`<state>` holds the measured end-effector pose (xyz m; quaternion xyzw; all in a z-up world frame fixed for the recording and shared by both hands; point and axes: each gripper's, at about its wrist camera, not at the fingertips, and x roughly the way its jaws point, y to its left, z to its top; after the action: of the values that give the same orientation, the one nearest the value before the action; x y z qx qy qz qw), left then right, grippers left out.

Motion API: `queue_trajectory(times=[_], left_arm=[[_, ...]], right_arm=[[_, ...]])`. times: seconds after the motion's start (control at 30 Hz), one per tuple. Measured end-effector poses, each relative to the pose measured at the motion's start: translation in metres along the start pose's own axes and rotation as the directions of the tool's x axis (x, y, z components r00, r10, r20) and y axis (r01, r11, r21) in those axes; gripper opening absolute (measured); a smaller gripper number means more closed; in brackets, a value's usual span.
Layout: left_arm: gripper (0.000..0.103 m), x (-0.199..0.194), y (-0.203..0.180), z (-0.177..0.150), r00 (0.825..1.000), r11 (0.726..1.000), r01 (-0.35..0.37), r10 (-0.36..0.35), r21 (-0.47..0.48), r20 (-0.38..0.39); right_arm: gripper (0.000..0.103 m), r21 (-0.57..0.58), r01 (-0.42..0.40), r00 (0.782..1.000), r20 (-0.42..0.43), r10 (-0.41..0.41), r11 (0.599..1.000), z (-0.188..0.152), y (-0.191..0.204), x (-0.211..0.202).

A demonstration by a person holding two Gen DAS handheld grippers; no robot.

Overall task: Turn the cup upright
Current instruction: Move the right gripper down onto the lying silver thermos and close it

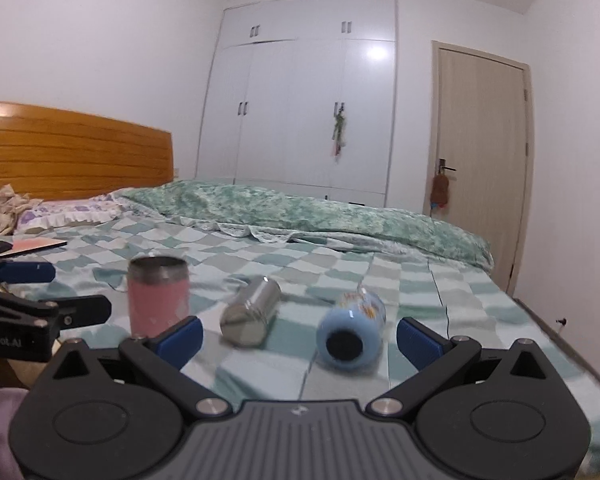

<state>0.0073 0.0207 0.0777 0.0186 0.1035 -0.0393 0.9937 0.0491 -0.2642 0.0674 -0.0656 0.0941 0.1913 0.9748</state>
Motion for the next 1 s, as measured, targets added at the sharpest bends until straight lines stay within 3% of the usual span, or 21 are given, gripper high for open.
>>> queue_trajectory(times=[0.17, 0.3, 0.43, 1.0], left_arm=[[0.103, 0.015, 0.0, 0.025, 0.997, 0.994, -0.01, 0.018, 0.11, -0.071], [0.103, 0.037, 0.01, 0.04, 0.993, 0.989, -0.011, 0.028, 0.147, -0.114], [0.103, 0.066, 0.023, 0.056, 0.985, 0.982, -0.004, 0.036, 0.188, -0.167], [0.103, 0.184, 0.069, 0.095, 0.929, 0.949, 0.106, 0.012, 0.297, -0.369]], right_arm=[[0.103, 0.006, -0.063, 0.995, -0.078, 0.064, 0.998, 0.025, 0.002, 0.027], [0.103, 0.046, -0.108, 0.984, -0.138, 0.113, 0.993, 0.035, 0.008, 0.063], [0.103, 0.04, -0.084, 0.977, -0.193, 0.091, 0.996, 0.048, 0.017, 0.106], [0.103, 0.114, -0.133, 0.882, -0.44, 0.17, 0.984, 0.053, 0.01, 0.281]])
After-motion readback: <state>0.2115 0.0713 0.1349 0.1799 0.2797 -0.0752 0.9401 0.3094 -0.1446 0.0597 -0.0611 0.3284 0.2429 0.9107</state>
